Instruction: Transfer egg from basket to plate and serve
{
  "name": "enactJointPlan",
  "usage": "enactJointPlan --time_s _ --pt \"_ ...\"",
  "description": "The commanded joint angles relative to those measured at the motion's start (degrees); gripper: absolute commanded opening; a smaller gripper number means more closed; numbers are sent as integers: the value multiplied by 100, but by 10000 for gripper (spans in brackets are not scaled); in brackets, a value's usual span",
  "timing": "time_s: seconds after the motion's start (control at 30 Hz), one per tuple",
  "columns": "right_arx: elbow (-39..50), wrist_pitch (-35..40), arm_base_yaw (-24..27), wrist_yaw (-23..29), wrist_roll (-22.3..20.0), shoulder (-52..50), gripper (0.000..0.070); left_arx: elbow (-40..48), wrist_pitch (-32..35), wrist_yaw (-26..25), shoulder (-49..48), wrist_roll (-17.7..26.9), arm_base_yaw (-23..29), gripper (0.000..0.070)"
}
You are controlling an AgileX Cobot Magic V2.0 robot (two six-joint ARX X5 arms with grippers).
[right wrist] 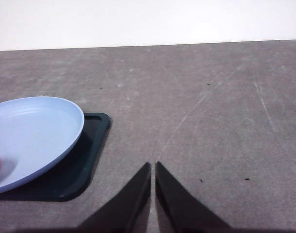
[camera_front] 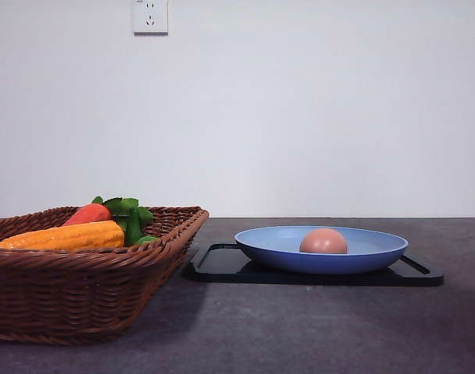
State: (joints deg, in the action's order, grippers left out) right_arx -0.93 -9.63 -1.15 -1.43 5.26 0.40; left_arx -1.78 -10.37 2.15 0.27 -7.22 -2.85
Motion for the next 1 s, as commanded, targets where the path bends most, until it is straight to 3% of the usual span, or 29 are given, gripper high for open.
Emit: enactJointPlan --time_s 0.0,0.97 --pt "17 59 -17 18 72 -20 0 160 -28 -22 -11 -35 4 0" --pt "17 59 -17 18 72 -20 0 160 -28 -22 -11 -35 4 0"
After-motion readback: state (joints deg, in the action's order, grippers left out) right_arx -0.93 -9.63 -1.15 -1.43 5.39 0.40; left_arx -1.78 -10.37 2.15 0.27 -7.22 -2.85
